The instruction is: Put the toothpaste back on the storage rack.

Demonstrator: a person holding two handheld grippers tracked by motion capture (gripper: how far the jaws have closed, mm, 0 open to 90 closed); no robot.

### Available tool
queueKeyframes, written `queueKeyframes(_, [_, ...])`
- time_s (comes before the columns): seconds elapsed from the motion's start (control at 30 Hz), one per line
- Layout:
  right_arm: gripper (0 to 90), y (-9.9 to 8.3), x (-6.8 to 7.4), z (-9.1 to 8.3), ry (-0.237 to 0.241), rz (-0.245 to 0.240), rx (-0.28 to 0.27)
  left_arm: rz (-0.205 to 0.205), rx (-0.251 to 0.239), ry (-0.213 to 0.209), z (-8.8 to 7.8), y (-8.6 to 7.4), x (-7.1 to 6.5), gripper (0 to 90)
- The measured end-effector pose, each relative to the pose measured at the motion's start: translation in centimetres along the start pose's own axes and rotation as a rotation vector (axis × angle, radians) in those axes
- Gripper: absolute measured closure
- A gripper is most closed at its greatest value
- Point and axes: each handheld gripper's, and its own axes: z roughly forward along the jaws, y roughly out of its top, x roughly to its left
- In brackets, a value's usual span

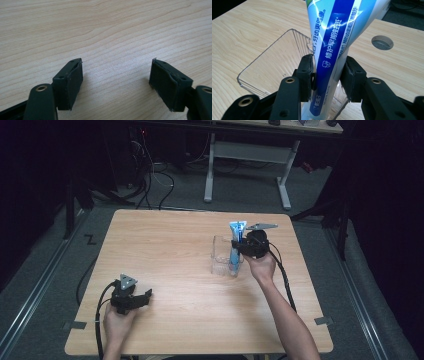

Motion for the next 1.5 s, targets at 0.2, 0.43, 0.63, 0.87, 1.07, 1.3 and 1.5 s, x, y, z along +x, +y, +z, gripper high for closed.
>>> queueKeyframes(0.2, [63.5,0.0,0.0,0.3,-0.003,-0.006,-0.001,0.0,0.0,0.0,0.0,0.0,0.0,27.3])
queueKeyframes(0.43, [63.4,0.1,-0.2,0.6,0.001,0.001,-0.013,0.0,0.0,0.0,0.0,0.0,0.0,27.2])
queueKeyframes(0.63, [60.4,0.1,-0.1,0.6,-0.01,-0.005,-0.017,0.0,0.0,0.0,0.0,0.0,0.0,27.2])
queueKeyframes(0.87, [49.8,0.3,0.2,-0.2,-0.038,-0.011,-0.051,0.0,0.0,0.0,0.0,0.0,0.0,27.2])
queueKeyframes(1.07, [47.3,0.4,0.5,-0.8,-0.067,-0.04,-0.056,0.0,0.0,0.0,0.0,0.0,0.0,27.3])
queueKeyframes(1.3, [46.6,0.5,0.8,-1.2,-0.07,-0.056,-0.066,0.0,0.0,0.0,0.0,0.0,0.0,27.3])
queueKeyframes(1.5, [47.7,0.5,1.1,-1.0,-0.07,-0.063,-0.059,0.0,0.0,0.0,0.0,0.0,0.0,27.3])
